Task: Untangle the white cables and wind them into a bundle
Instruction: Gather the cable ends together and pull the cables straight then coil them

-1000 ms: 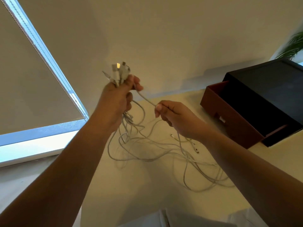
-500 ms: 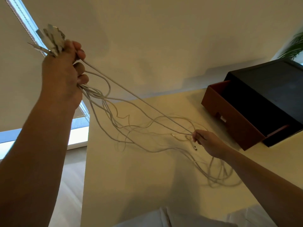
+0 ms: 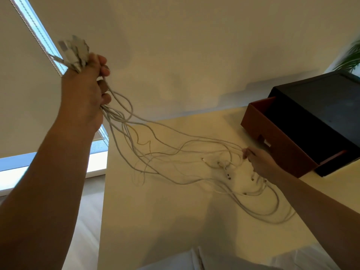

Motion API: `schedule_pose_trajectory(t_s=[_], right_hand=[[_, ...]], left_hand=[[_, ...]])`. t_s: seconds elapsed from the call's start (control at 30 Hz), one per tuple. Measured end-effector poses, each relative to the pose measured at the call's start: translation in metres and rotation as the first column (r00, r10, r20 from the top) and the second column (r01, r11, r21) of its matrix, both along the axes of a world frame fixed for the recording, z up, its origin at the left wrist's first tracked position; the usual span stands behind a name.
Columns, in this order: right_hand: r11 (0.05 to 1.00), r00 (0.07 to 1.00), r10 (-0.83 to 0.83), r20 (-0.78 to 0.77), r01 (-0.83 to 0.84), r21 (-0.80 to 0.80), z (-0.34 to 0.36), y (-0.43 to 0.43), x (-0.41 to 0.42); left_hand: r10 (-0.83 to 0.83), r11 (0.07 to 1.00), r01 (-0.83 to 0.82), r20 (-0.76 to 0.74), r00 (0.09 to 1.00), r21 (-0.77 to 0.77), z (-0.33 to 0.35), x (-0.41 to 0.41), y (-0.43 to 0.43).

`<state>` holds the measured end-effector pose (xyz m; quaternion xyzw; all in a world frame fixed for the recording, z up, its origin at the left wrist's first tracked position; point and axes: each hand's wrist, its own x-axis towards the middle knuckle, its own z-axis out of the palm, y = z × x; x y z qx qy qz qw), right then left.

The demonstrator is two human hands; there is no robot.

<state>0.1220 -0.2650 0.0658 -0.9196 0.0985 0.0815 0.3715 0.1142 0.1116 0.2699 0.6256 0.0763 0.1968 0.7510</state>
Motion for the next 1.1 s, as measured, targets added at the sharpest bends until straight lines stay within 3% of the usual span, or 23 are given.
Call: schedule_pose_trajectory(t_s=[0.17,0.4,0.5,0.6,0.67,0.83,0.97,1.1], right_hand=[[0.996,0.995,0.087,0.055,-0.088,0.0,0.005,0.005,0.008],[0.954,0.977,0.067,-0.202,-0.122,-0.274,-0.039,-0.033,-0.006],[0.873,0.948,0.156,-0.276,-0.264,-0.41,-0.041,-0.035,-0.012],[0.676,0.896,0.266,-0.356,-0.436,-0.594,-0.039,-0.034,-0.021],[0.573,0.877,0.327,-0.353,-0.481,-0.664,-0.037,-0.032,-0.026],[0.436,0.849,0.409,-0.334,-0.504,-0.746,-0.032,-0.024,-0.028],[0.363,0.817,0.428,-0.387,-0.548,-0.753,-0.037,-0.024,-0.026],[0.412,0.832,0.387,-0.399,-0.542,-0.732,-0.037,-0.025,-0.027]], left_hand=[[-0.006,0.998,0.007,-0.022,1.0,0.056,-0.007,-0.001,-0.01],[0.012,0.998,-0.013,0.016,1.0,0.059,-0.001,0.002,0.005],[0.03,0.996,-0.029,0.0,1.0,0.079,-0.007,0.003,0.001],[0.051,0.997,-0.051,-0.005,0.999,0.065,-0.006,0.009,0.003],[0.063,0.995,-0.062,-0.002,0.998,0.073,-0.004,0.013,0.008],[0.101,0.99,-0.1,-0.003,0.995,0.103,0.003,0.025,0.013],[0.08,0.989,-0.081,0.011,0.997,0.127,0.008,0.031,0.014],[0.072,0.988,-0.073,0.012,0.997,0.136,0.009,0.034,0.013]])
